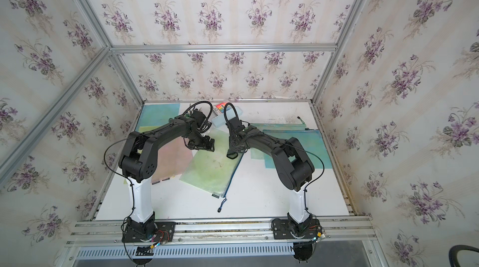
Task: Wipe the document bag
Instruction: Adjust the document bag at the center of the board.
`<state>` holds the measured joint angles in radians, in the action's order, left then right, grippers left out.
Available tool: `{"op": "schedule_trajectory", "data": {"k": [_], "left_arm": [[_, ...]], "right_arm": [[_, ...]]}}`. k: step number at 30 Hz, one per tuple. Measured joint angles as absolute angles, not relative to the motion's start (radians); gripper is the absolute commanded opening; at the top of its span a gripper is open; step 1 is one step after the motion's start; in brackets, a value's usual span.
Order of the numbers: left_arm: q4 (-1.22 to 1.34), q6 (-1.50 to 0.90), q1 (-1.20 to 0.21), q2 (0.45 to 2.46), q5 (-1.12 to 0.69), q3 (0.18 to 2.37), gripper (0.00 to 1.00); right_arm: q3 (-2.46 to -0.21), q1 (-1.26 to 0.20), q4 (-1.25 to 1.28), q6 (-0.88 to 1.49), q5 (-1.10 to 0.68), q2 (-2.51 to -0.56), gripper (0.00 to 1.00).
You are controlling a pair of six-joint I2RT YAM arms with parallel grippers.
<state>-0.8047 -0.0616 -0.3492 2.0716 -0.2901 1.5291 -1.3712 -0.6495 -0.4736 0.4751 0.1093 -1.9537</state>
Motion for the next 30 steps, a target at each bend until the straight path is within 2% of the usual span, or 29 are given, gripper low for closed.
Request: {"op": "schedule_trajectory", "data": {"k": [5, 14, 21, 30], "left_arm": [[-0.776, -0.043, -0.347, 2.09, -0.303, 1.515, 0.92], [-0.654, -0.035, -0.351, 1.996, -0.255, 1.387, 0.95], [-0.635, -0.032, -0.34, 2.018, -0.156, 1.422, 0.96], [-0.63, -0.056, -0.345, 2.064, -0.165, 1.443, 0.93]], "right_arm": [[-1.374, -0.649, -0.476, 0.471, 0.113, -2.007, 0.27], [-1.387, -0.642, -0.475, 0.411, 0.113, -2.032, 0.26], [-1.356, -0.642, -0.443, 0.367, 0.115, -2.017, 0.26], [-1.314, -0.631, -0.41, 0.363, 0.1, -1.991, 0.26]]}}
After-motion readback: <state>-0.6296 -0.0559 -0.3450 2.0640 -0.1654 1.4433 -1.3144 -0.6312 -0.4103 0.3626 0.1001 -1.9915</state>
